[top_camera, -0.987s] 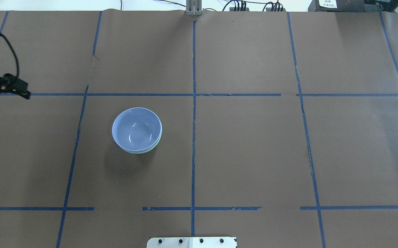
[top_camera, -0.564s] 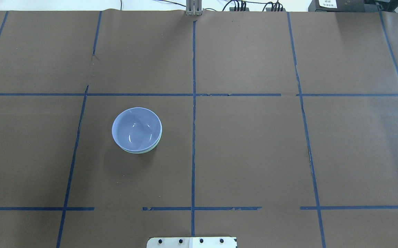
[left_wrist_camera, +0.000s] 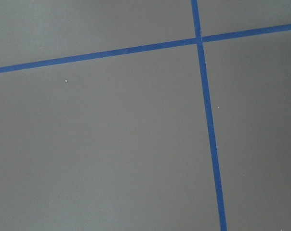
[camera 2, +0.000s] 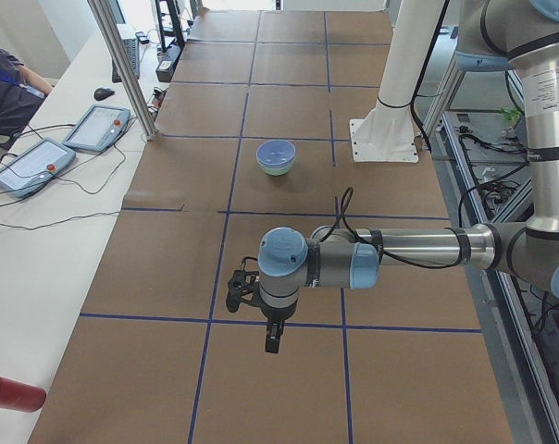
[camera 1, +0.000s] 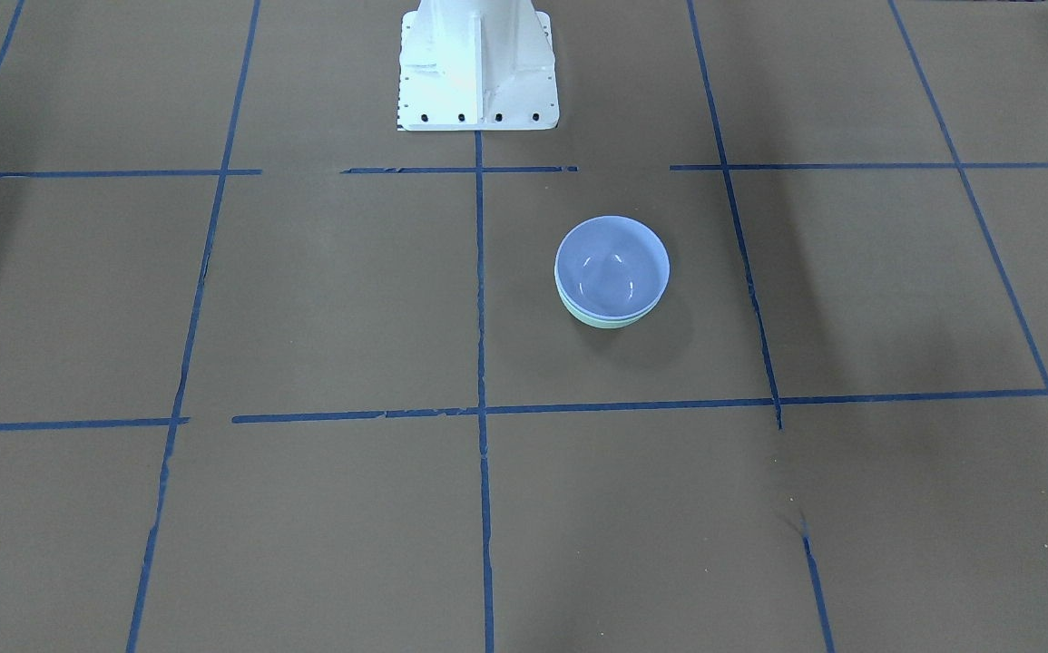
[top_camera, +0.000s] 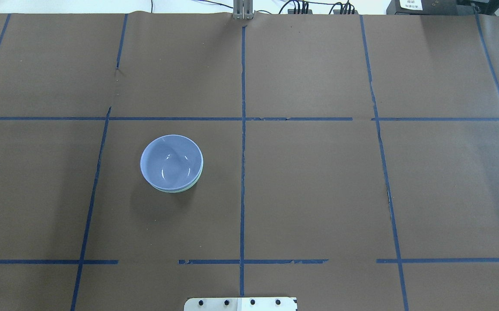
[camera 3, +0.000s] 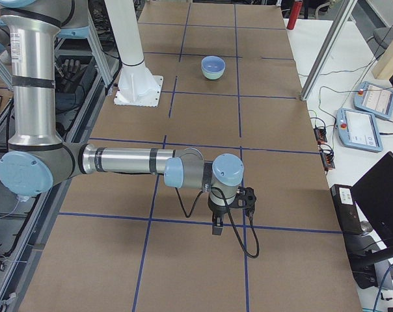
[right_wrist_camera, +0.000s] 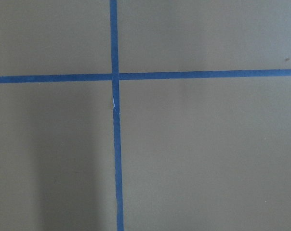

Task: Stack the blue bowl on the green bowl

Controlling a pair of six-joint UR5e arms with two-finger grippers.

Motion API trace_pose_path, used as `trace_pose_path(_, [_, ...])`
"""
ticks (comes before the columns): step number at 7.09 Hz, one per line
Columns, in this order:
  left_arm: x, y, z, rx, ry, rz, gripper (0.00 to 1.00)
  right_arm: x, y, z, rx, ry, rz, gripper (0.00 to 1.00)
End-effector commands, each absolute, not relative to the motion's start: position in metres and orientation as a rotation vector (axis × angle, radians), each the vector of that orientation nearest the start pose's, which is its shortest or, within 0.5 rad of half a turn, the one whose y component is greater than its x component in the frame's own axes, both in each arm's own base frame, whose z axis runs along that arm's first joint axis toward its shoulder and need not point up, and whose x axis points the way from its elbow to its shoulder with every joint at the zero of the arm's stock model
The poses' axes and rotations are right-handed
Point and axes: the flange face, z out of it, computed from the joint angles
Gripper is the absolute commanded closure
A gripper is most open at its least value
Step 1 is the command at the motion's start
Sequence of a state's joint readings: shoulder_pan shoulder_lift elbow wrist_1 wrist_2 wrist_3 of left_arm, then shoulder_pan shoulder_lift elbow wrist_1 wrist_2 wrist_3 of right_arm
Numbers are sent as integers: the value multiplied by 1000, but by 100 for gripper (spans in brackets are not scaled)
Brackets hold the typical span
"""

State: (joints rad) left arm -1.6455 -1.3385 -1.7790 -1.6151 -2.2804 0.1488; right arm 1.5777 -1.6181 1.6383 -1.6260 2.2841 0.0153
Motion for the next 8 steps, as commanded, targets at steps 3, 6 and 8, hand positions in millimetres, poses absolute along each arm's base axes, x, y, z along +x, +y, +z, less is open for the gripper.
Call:
trace_pose_path(3, [-99,-391,656,115,702,82,0,71,-468,658,-38,-713,35,0])
trace_pose_path(6, [-99,-392,652,124,699,87,0,71,-468,658,-38,-713,35,0])
trace_pose_path(8, [-99,-392,652,124,701,87,0,72,-468,658,-37,-713,35,0])
